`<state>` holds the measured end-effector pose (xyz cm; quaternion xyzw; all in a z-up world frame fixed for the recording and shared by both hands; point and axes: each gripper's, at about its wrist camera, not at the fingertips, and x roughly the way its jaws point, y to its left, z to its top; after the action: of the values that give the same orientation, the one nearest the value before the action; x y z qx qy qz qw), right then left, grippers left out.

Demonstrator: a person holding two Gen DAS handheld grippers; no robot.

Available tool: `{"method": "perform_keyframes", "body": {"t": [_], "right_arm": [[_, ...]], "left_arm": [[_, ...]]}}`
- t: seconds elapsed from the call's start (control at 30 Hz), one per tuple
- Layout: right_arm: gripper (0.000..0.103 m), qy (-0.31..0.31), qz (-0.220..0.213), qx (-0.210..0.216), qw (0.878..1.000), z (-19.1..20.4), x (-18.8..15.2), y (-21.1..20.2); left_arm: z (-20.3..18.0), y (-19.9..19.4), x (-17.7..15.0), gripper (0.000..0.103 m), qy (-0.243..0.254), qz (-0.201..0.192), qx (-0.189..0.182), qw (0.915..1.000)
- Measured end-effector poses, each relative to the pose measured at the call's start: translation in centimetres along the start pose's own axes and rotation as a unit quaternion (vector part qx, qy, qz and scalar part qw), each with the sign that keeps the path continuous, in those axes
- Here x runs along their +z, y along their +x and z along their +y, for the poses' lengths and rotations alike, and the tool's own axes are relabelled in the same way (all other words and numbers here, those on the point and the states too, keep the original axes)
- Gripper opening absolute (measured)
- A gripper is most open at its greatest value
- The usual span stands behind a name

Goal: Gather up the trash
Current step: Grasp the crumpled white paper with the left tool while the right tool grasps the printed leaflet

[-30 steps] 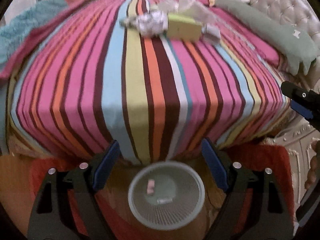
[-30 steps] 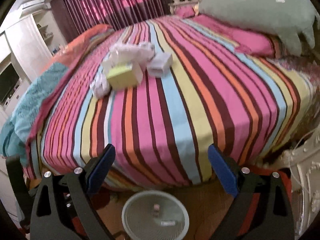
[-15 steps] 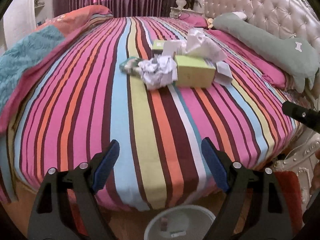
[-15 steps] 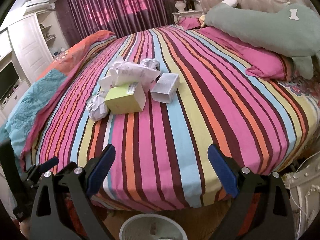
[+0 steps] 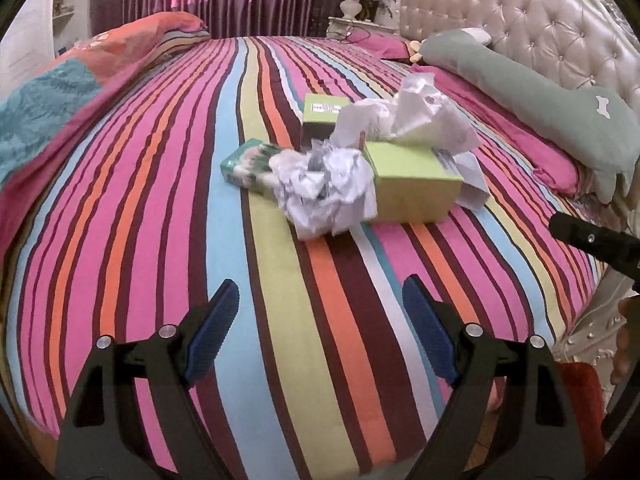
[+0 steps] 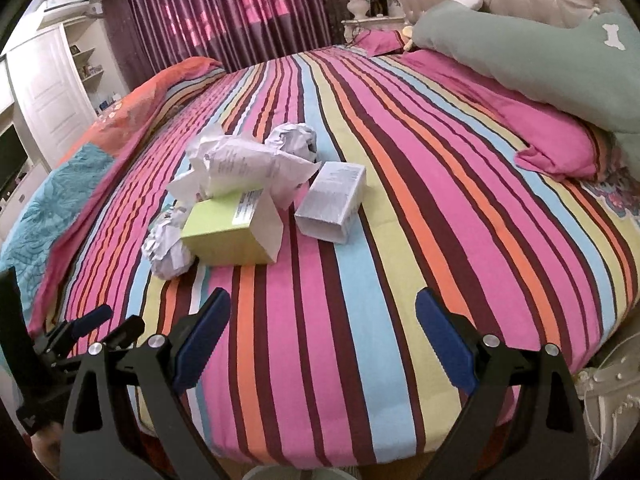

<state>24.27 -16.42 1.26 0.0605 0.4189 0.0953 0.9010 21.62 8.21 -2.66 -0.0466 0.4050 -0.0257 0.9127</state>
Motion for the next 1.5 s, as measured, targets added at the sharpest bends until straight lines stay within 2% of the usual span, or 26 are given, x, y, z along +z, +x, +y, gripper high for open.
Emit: {"method": "perform_keyframes", "body": {"t": [0.27,0.5,0.83,1.5], "right_arm": [[0.089,-0.011,0.009,-0.005,1.0,0.5,1.7,2.2],[0.089,-0.01,0.016,-0.001,1.0,0.6,3.1,3.6],[0.089,0.007,0.026,-0.015,1.0,0.0,5.1,6.0],[0.089,0.007,0.057,-0.055,0.997,-0.3,5.9,10.1]], "left_arm": [[0.4,2.3,2.5,0.082,0.027,0.0,-0.018,0.9995],[1.0,3.3,4.2,0.082,0.029,-0.002,-0.028,0.9992],[1.4,5.0,6.2,0.082,0.048,0.008,-0.032,0.9983],[0.0,8.6,6.8,0.082,0.102,0.055,-0.053,0.9918]]}}
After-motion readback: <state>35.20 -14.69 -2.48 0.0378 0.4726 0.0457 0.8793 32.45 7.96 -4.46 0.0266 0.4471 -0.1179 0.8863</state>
